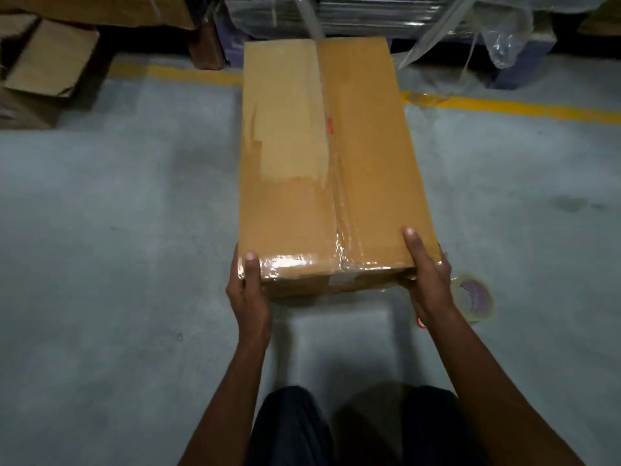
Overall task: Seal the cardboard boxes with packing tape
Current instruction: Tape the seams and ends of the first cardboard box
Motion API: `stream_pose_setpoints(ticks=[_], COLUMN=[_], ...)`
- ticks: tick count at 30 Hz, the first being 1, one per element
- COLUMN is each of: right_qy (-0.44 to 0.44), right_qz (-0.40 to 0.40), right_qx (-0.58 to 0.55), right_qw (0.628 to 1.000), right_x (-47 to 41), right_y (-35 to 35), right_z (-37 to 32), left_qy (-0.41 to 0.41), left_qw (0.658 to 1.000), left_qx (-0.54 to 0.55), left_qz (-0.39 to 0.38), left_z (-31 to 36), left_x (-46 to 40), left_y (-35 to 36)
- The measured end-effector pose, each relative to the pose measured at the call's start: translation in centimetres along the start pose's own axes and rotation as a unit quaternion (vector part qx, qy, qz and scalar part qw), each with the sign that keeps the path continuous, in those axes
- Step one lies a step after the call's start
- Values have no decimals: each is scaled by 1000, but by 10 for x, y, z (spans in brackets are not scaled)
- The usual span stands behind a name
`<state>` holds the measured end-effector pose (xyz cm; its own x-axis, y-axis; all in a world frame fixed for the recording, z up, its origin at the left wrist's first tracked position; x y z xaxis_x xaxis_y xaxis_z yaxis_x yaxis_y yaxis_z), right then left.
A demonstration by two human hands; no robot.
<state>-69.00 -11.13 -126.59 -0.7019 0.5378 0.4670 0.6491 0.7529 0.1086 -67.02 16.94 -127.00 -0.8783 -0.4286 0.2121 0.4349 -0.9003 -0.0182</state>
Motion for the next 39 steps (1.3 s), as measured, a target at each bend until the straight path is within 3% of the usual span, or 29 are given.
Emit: stream_pose_setpoints(ticks=[7, 13, 20, 23, 31, 39], right_qy=[64, 84, 127, 158, 172, 200], right_qz=[14, 18, -43, -59, -43, -84], right_qx=[-4, 13, 29, 12, 35, 19], right_qw=[998, 996, 990, 986, 984, 976], right_x=[1, 1, 0, 0, 87, 246], right_y=[8, 9, 1, 0, 10, 135], right_z=[-2, -1, 1, -8, -108, -211], left_qy=[-129, -156, -159, -210, -284, -275], left_qw=[991, 987, 986, 975, 958, 961], left_qx=[-13, 36, 49, 56, 42, 9], left_qz=[-31, 5, -19, -44, -28, 5], left_z=[-16, -8, -9, 2, 135, 330], left_x=[-9, -7, -10, -5, 39, 14], left_y=[-10, -3, 4, 4, -39, -177])
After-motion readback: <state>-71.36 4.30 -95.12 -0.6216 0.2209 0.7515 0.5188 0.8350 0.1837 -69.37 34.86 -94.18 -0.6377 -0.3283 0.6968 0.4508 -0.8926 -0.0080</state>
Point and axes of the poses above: each hand's wrist, its own x-axis away from the middle knuckle, its own y-axis out of the palm, z = x × y, the point moved 3 cm from there along -x, towards the middle knuckle
